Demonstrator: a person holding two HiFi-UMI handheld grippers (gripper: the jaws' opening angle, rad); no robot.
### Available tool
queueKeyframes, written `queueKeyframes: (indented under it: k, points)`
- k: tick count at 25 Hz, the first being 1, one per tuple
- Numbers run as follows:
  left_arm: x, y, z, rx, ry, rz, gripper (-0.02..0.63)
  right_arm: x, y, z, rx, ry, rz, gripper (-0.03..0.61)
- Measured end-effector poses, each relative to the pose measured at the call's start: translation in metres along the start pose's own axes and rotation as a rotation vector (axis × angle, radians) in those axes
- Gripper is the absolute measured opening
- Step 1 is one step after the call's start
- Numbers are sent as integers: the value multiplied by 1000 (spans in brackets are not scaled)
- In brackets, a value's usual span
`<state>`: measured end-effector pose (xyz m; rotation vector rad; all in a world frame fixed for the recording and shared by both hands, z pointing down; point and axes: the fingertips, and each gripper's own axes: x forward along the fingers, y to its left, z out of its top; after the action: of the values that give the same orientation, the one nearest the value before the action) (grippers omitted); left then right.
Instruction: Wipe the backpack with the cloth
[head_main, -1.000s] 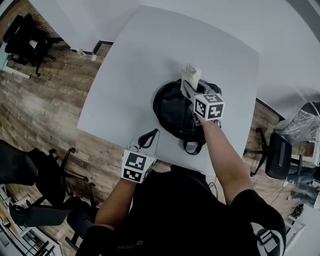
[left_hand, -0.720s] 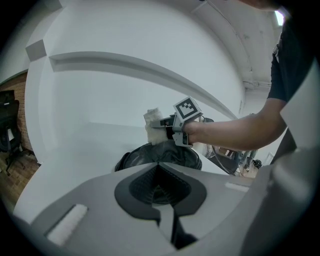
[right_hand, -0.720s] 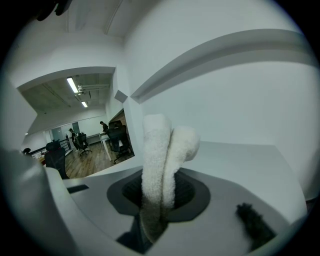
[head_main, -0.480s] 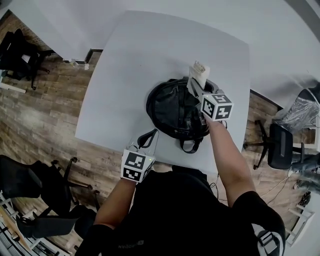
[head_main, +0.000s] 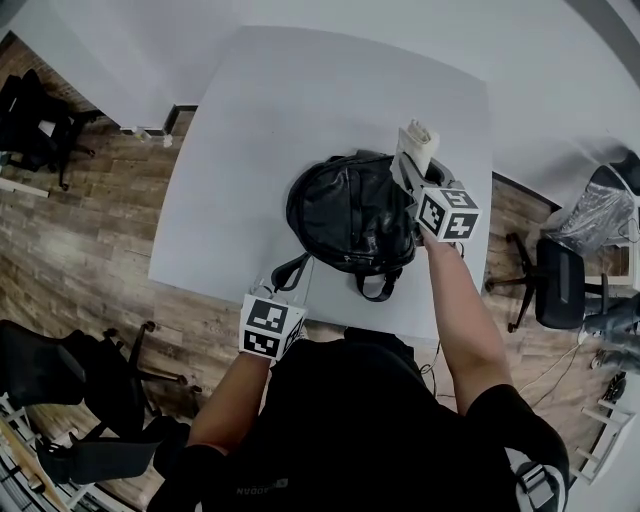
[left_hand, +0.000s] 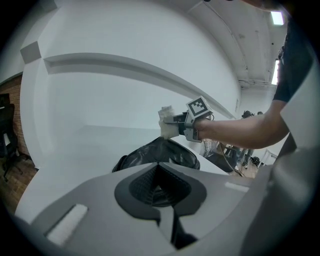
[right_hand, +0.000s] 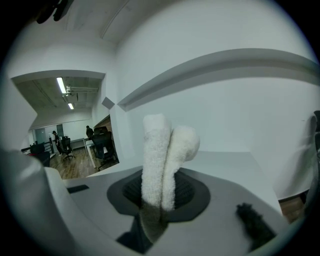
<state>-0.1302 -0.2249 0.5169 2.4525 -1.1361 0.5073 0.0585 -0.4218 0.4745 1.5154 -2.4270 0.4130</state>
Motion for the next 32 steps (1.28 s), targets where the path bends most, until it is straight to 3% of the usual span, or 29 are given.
queueKeyframes:
  k: [13,19,32]
  points:
    - [-16,3,-5,-5,-10,32,6,-26,-7,11,-4,-45,-65,86]
    - [-28,3,-14,-13,-6,45,6,-19,36,3,20,-56,20,86]
    - [-70,12,-33,-73,-25,130,6,23,152,-47,22,44,252,86]
